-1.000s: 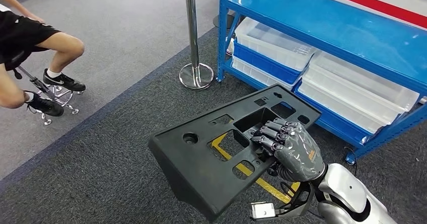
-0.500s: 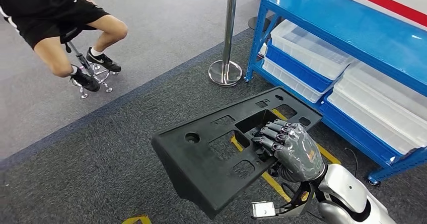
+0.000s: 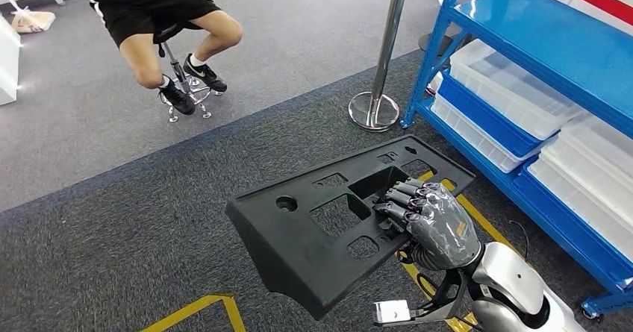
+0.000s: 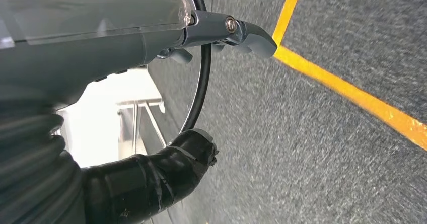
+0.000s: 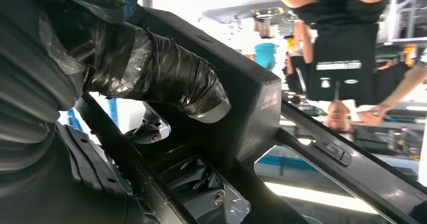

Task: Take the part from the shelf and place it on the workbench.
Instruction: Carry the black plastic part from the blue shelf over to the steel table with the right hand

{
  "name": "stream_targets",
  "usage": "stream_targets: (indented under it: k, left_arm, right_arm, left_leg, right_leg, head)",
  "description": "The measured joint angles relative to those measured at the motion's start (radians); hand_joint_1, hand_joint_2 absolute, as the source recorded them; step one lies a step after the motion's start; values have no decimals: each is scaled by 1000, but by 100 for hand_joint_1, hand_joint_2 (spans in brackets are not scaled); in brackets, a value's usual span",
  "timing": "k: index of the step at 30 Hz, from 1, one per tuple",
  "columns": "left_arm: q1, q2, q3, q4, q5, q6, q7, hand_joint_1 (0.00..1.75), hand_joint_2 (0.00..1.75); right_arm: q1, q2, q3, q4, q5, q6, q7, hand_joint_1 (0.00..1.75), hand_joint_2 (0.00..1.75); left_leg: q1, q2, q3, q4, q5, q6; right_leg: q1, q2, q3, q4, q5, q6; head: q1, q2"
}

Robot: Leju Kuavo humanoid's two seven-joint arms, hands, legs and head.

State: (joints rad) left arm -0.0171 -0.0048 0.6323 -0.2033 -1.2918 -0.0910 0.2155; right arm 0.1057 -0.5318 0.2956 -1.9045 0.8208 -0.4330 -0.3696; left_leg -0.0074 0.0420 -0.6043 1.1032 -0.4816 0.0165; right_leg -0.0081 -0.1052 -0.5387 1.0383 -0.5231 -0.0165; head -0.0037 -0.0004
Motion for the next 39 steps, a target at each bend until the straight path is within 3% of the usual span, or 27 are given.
stream_targets:
  k: [2, 4, 5, 6, 8, 9, 10, 11, 13, 15, 17, 19, 20, 21, 24, 26, 27, 28, 31, 32, 34, 35, 36, 37, 39]
  left_arm:
    - [-1, 1, 1, 0, -1, -1, 0, 0, 175]
    - [0, 2, 3, 0, -5, -5, -1, 0, 175]
    - [1, 2, 3, 0, -6, -8, -1, 0, 175]
    - [1, 2, 3, 0, -7, -10, -1, 0, 175]
    - [-1, 0, 3, 0, -7, -12, -2, 0, 175]
    - [-2, 0, 3, 0, -7, -12, -3, 0, 175]
    - [-2, 0, 3, 0, -7, -13, -3, 0, 175]
    - [-2, 0, 3, 0, -7, -13, -3, 0, 175]
    - [-2, -1, 3, 0, -7, -15, -3, 0, 175]
    - [-3, -1, 3, 0, -7, -19, -3, 0, 175]
    - [-3, -1, 4, 0, -7, -23, -3, 0, 175]
    - [1, 0, 6, 0, -5, -27, -3, 0, 175]
    - [3, -1, 7, 0, -5, -29, -3, 0, 175]
    - [4, -1, 8, 1, -4, -31, -2, 0, 175]
    - [0, 1, 12, 1, -4, -34, 0, 0, 175]
    - [-1, 1, 15, 1, -4, -34, 0, 0, 175]
    - [0, 1, 16, 1, -4, -34, 0, 0, 175]
    - [1, 1, 17, 1, -4, -35, 1, 0, 175]
    - [-1, 0, 20, 1, -5, -35, 4, 0, 175]
    - [-2, 0, 20, 1, -6, -34, 5, 0, 175]
    - [-2, 0, 22, 1, -7, -33, 6, 0, 175]
    - [0, 0, 22, 1, -7, -32, 6, 0, 175]
    - [0, 0, 23, 1, -7, -30, 6, 0, 175]
    - [0, -1, 23, 1, -8, -27, 6, 0, 175]
    - [-2, -4, 23, 1, -9, -23, 6, 0, 175]
  right_arm:
    - [0, 0, -2, 0, 1, 0, 0, 175, 175]
    - [-1, 1, -3, -1, 4, 0, -1, 175, 175]
    - [-2, 2, -4, -1, 5, 0, -1, 175, 175]
    - [-2, 2, -6, -1, 6, -1, -1, 175, 175]
    - [-1, 2, -11, -1, 6, -1, -1, 175, 175]
    - [1, 2, -13, -1, 7, -1, -1, 175, 175]
    - [3, 2, -14, 0, 7, -1, -1, 175, 175]
    - [4, 2, -14, 1, 7, -1, -1, 175, 175]
    - [4, 2, -15, 1, 7, -1, -1, 175, 175]
    - [3, 2, -17, 1, 7, 0, -1, 175, 175]
    - [3, 2, -19, 2, 7, 2, -1, 175, 175]
    - [-1, 2, -20, 3, 7, 3, -2, 175, 175]
    - [-5, 2, -20, 3, 6, 4, -3, 175, 175]
    - [-9, 2, -20, 3, 6, 5, -3, 175, 175]
    - [-12, 2, -20, 3, 6, 6, -3, 175, 175]
    - [-12, 2, -20, 3, 6, 6, -3, 175, 175]
    - [-13, 2, -20, 3, 5, 6, -3, 175, 175]
    - [-14, 2, -20, 3, 5, 7, -3, 175, 175]
    - [-19, 1, -20, 3, 6, 8, -2, 175, 175]
    - [-20, 1, -20, 3, 6, 8, -1, 175, 175]
    - [-23, 1, -19, 3, 6, 8, 0, 175, 175]
    - [-24, 1, -19, 3, 7, 8, 1, 175, 175]
    - [-26, 2, -19, 4, 8, 9, 2, 175, 175]
    - [-27, 2, -19, 4, 9, 9, 3, 175, 175]
    - [-27, 2, -18, 7, 14, 10, 6, 175, 175]
  left_leg:
    - [-16, 34, 35, -68, 4, 17]
    - [-21, 20, 36, -88, 11, 32]
    - [-19, 7, 42, -103, 17, 37]
    - [-16, -5, 48, -116, 25, 42]
    - [-12, -28, 53, -130, 37, 49]
    - [-12, -41, 50, -128, 40, 52]
    - [-12, -55, 45, -124, 41, 53]
    - [-12, -71, 41, -118, 40, 52]
    - [-11, -102, 35, -103, 38, 49]
    - [-10, -131, 23, -82, 31, 41]
    - [-10, -155, 6, -65, 29, 31]
    - [-9, -178, -8, -61, 33, 20]
    - [-9, -175, -12, -57, 32, 15]
    - [-9, -157, -21, -40, 20, 9]
    - [-3, -72, -94, 113, -67, -7]
    - [6, -55, -142, 210, -101, -15]
    - [11, -52, -141, 210, -90, -18]
    - [15, -44, -118, 169, -63, -20]
    - [13, 12, -15, -24, 13, -17]
    - [9, 22, -1, -54, 19, -13]
    - [1, 5, -1, -66, 20, -1]
    - [1, -7, 2, -72, 23, 6]
    - [1, -18, 7, -78, 26, 15]
    - [2, -29, 12, -85, 29, 23]
    - [1, -49, 17, -89, 33, 34]
  right_leg:
    - [0, -23, 2, -3, 2, 8]
    - [0, -46, 7, -9, 4, 20]
    - [-1, -36, 9, -7, 0, 25]
    - [-3, -10, 3, 9, -14, 30]
    - [-6, 65, -39, 103, -68, 34]
    - [-6, 88, -72, 168, -98, 35]
    - [-6, 97, -101, 222, -115, 37]
    - [-7, 100, -117, 249, -114, 39]
    - [-10, 105, -97, 196, -61, 42]
    - [-17, 148, -45, 79, -7, 44]
    - [-21, 184, -25, 23, 7, 40]
    - [-20, 168, -28, 20, 10, 31]
    - [-20, 155, -27, 15, 13, 25]
    - [-21, 141, -24, 10, 16, 18]
    - [-18, 98, -21, 0, 21, 5]
    - [-17, 67, -23, 1, 20, 6]
    - [-17, 52, -22, 1, 19, 7]
    - [-17, 38, -21, 1, 17, 9]
    - [-14, 3, -13, 1, 10, 22]
    - [-13, -6, -10, 1, 7, 28]
    - [-15, -26, -4, -2, 5, 42]
    - [-19, -27, 0, 0, 1, 48]
    - [-23, -11, -1, 11, -9, 53]
    - [-26, 16, -12, 40, -29, 55]
    - [-25, 77, -67, 151, -87, 53]
  head:
    - [0, 0]
    - [0, 0]
    - [0, 0]
    - [0, 0]
    - [1, 0]
    - [1, 0]
    - [1, 0]
    - [1, 0]
    - [1, 0]
    - [1, 0]
    - [1, 0]
    - [1, 0]
    - [1, 0]
    - [0, 0]
    - [-1, 0]
    - [-1, 0]
    - [-1, 0]
    - [-1, 0]
    - [-1, 0]
    - [-1, 0]
    - [-1, 0]
    - [-1, 0]
    - [-1, 0]
    - [0, 0]
    - [0, 0]
